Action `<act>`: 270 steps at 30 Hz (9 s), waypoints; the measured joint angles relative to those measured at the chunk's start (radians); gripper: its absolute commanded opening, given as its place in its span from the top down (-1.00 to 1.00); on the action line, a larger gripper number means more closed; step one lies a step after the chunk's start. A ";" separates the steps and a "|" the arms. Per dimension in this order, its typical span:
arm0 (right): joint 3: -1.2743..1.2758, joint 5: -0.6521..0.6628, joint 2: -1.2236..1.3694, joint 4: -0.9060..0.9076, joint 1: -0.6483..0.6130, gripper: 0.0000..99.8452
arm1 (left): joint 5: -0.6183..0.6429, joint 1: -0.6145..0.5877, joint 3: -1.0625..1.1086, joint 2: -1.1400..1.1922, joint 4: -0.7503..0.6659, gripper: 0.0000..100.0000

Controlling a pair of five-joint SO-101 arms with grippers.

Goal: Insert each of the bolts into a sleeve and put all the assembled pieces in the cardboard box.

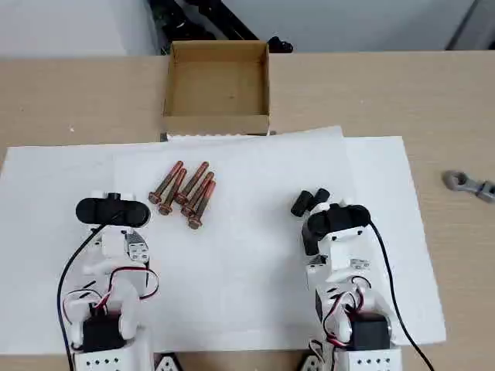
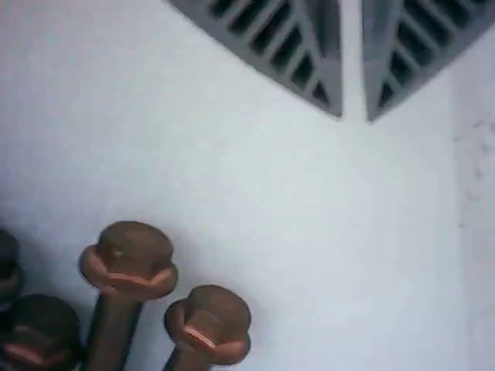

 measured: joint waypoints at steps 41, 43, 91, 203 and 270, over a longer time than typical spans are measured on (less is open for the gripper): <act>0.000 0.000 0.000 0.000 0.000 0.95 | 0.000 0.000 0.000 0.000 0.000 0.98; 0.000 0.000 0.000 0.000 0.000 0.95 | 0.000 0.000 0.000 0.000 0.000 0.98; 0.015 -0.003 0.000 -0.066 -0.006 0.95 | 0.000 0.000 0.000 0.000 0.000 0.98; -0.848 0.210 1.295 -0.262 -0.009 0.88 | -0.279 0.127 -1.705 2.312 0.262 0.99; -0.841 0.210 1.295 -0.239 -0.017 0.89 | -0.353 -0.043 -1.326 1.585 0.649 0.73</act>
